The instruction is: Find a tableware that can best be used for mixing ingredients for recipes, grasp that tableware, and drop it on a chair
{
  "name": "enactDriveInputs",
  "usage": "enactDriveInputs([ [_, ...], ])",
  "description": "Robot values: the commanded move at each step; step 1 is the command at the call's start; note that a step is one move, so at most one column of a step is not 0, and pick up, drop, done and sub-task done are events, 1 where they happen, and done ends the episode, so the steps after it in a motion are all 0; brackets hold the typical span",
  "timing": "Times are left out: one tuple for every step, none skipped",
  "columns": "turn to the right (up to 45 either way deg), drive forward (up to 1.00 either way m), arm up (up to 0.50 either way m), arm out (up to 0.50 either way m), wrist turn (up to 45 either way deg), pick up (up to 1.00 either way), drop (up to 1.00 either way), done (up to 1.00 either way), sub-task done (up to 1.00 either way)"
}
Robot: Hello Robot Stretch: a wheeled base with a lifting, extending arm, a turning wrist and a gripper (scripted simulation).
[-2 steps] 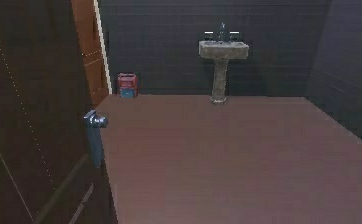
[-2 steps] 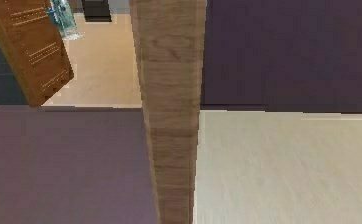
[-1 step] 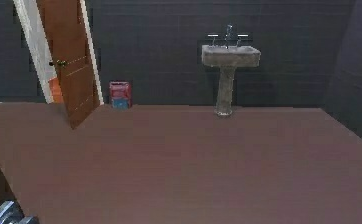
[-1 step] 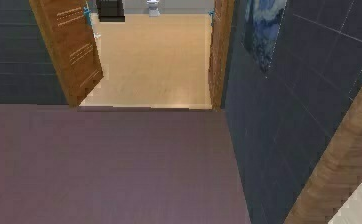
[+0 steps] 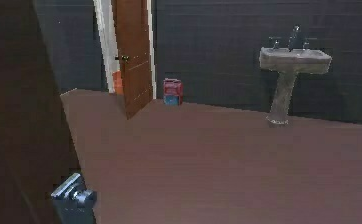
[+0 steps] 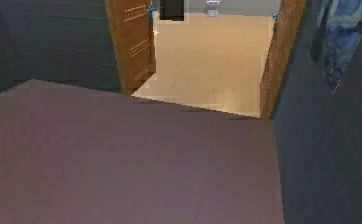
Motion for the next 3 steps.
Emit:
enactDriveInputs([
  [0.0, 0.70, 0.00, 0.00, 0.0, 0.00, 0.00, 0.00, 0.00],
  [-36.0, 0.00, 0.00, 0.00, 0.0, 0.00, 0.00, 0.00, 0.00],
  [0.0, 1.00, 0.00, 0.00, 0.0, 0.00, 0.00, 0.00, 0.00],
])
